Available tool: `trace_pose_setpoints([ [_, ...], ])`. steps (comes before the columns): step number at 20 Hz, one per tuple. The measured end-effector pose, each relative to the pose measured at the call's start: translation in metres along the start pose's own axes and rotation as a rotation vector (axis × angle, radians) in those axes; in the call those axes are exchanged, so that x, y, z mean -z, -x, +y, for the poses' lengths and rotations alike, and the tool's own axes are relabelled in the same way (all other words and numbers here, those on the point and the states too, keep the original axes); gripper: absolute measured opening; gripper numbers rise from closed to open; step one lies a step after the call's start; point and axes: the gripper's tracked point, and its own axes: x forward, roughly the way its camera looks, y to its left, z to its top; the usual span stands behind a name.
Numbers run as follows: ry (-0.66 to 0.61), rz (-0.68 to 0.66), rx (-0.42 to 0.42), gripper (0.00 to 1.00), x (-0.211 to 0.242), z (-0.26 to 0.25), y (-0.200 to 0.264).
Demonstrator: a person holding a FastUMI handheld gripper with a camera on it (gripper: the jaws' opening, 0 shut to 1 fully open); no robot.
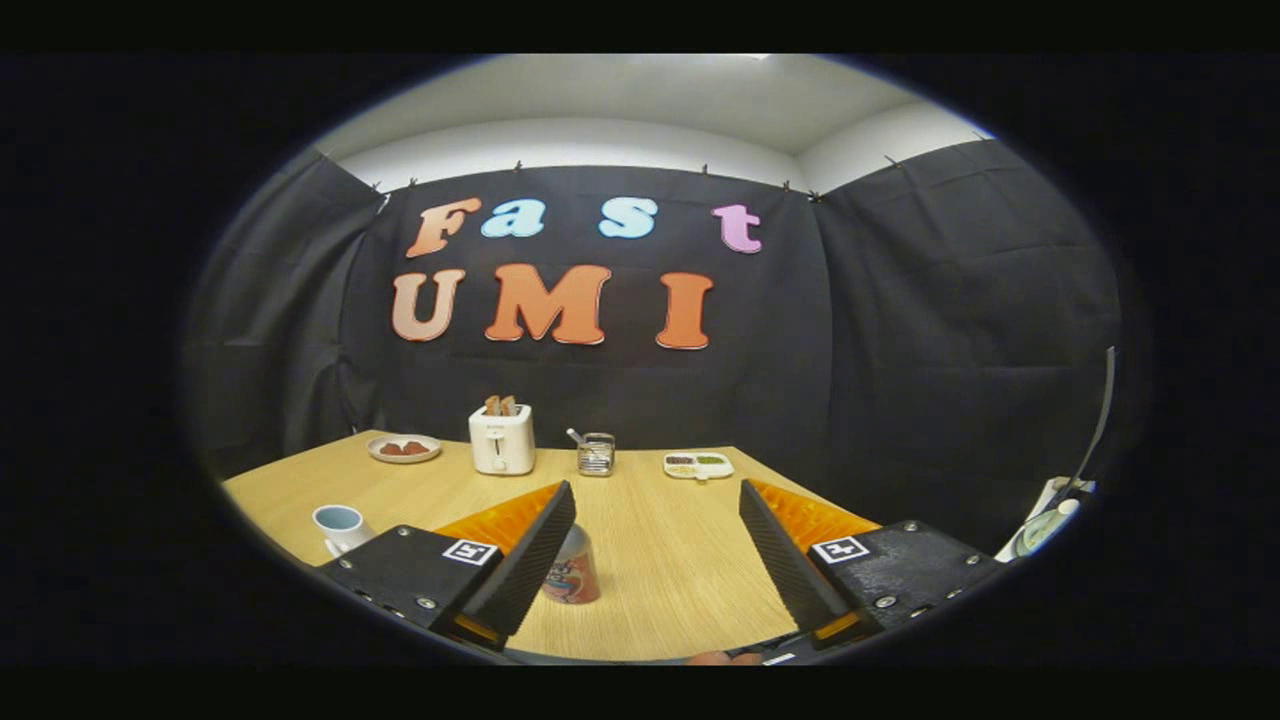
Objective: Take the bottle from table, then pour the juice into the cup, finally place the bottle on the coaster
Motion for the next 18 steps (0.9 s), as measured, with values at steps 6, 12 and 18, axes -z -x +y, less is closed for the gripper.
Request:
trace_pose_setpoints([
  [6, 0.016, 0.009, -0.001, 0.98, 0.006, 0.001, -0.002],
  [12, 0.043, 0.000, 0.003, 0.98, 0.006, 0.003, -0.004],
  [18, 0.014, 0.020, -0.015, 0.98, 0.017, 0.012, -0.006],
])
